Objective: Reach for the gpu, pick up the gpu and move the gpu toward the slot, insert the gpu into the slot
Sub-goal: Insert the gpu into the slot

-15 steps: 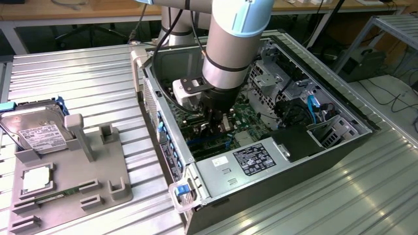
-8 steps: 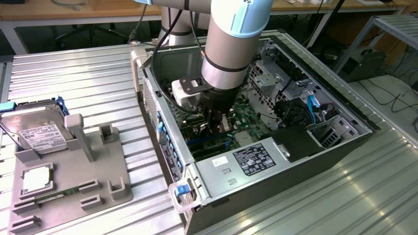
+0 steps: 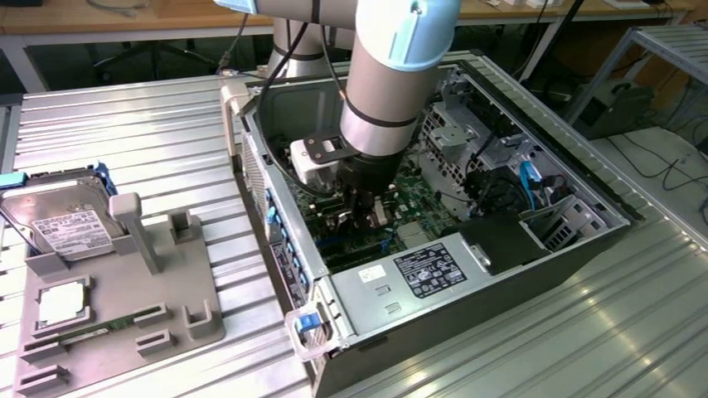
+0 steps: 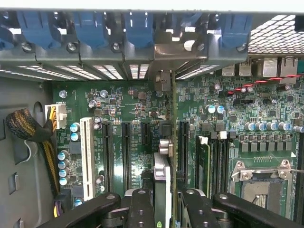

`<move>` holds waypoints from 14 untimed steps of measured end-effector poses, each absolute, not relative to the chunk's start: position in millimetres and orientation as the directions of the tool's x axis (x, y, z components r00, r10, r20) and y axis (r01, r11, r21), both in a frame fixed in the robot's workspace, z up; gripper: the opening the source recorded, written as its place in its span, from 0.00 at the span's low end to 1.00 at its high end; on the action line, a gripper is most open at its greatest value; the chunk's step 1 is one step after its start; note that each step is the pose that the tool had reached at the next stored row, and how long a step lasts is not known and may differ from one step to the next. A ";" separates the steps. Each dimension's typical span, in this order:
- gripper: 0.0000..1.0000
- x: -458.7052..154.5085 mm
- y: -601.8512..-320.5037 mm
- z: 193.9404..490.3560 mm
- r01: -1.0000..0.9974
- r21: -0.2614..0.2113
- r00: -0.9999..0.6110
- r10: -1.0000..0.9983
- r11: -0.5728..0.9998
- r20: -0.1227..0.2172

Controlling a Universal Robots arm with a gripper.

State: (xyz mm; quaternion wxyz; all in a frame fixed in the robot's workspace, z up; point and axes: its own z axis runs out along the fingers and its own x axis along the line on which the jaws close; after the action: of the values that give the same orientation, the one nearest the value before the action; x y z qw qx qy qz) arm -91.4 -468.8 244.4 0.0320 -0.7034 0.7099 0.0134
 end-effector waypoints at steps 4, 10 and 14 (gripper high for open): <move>0.27 -91.5 -468.9 243.7 -1.000 -0.024 -0.009 -0.998 0.010 -0.063; 0.27 -91.5 -468.9 243.7 -1.000 -0.024 -0.009 -0.998 0.010 -0.063; 0.27 -91.5 -468.9 243.7 -1.000 -0.024 -0.009 -0.998 0.010 -0.063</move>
State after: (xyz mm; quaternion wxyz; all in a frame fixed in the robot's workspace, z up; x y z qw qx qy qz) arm -91.5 -468.9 243.7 0.0307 -0.7034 0.7100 0.0137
